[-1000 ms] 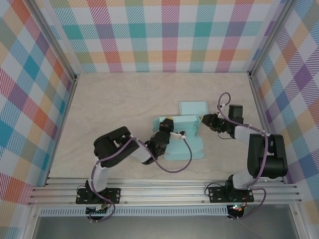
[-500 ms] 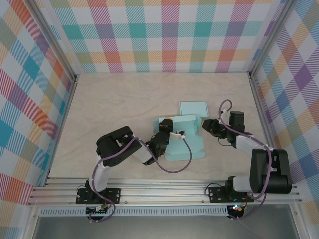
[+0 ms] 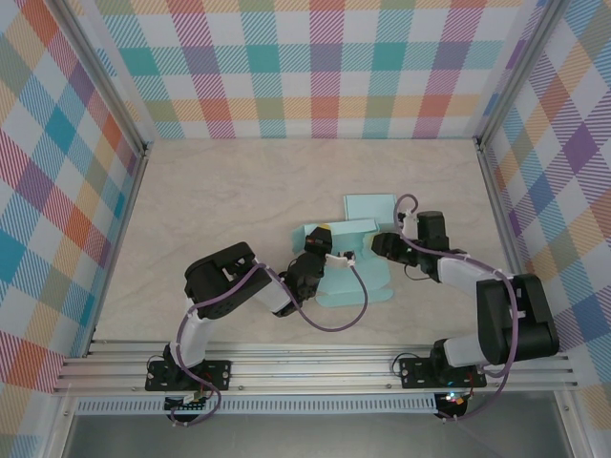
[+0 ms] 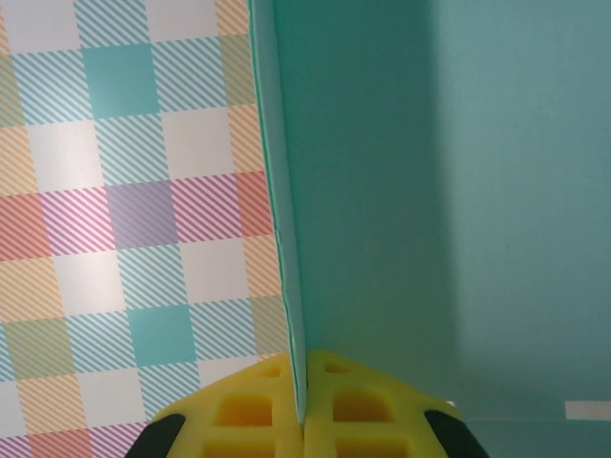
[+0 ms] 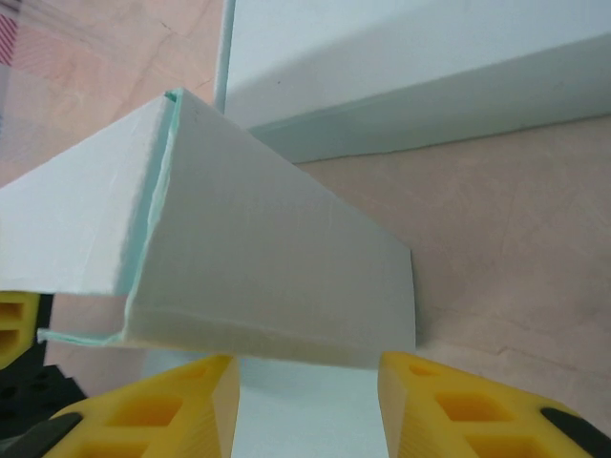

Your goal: Fold the paper box

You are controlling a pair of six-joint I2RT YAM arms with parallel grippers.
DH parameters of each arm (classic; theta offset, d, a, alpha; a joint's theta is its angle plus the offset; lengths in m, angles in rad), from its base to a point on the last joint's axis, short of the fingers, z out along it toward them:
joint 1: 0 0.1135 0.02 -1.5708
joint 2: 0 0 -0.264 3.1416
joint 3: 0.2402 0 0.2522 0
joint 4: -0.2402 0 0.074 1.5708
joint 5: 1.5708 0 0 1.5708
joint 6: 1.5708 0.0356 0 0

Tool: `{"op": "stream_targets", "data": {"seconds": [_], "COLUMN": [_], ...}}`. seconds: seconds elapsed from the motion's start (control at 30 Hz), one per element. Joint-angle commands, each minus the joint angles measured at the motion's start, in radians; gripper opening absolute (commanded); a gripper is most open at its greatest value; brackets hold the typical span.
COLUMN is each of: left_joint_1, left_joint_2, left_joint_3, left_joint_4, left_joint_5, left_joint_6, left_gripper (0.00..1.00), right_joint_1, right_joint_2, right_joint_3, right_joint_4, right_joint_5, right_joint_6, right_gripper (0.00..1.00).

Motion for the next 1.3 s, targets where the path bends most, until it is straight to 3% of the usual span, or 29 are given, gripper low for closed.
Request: {"op": "stream_targets", "data": {"seconds": [0.0,0.57,0.7,0.87,1.03,1.13,1.2,1.23,1.27], "left_joint_1": [-0.008,-0.010,-0.011,-0.013,-0.016,-0.021,-0.021,-0.021,-0.021], "left_joint_2": [0.013,0.002,-0.005,-0.049,-0.149,-0.239,-0.309,-0.352,-0.389], "left_joint_3": [0.002,-0.003,-0.002,-0.008,-0.014,-0.011,-0.017,-0.028,-0.034], "left_joint_4": [-0.026,-0.022,-0.022,-0.027,-0.114,-0.228,-0.304,-0.341,-0.381], "left_joint_5": [0.001,0.011,0.010,0.011,-0.017,-0.049,-0.065,-0.067,-0.066], "left_joint_6": [0.025,0.032,0.032,-0.022,-0.172,-0.339,-0.472,-0.543,-0.607], "left_gripper": [0.00,0.00,0.00,0.05,0.31,0.37,0.66,0.76,0.79], "right_joint_1": [0.027,0.109,0.113,0.136,0.169,0.181,0.187,0.189,0.191], "right_joint_2": [0.039,0.115,0.133,0.145,0.143,0.143,0.142,0.139,0.137], "right_joint_3": [0.033,-0.005,0.006,0.001,-0.003,-0.002,0.000,0.003,0.004], "right_joint_4": [0.034,0.322,0.320,0.334,0.339,0.340,0.338,0.333,0.329], "right_joint_5": [0.111,0.285,0.303,0.376,0.451,0.470,0.477,0.481,0.484], "right_joint_6": [-0.060,-0.127,-0.134,-0.126,-0.139,-0.152,-0.159,-0.163,-0.168], "right_gripper": [0.42,0.37,0.32,0.17,0.07,0.08,0.08,0.08,0.08]}}
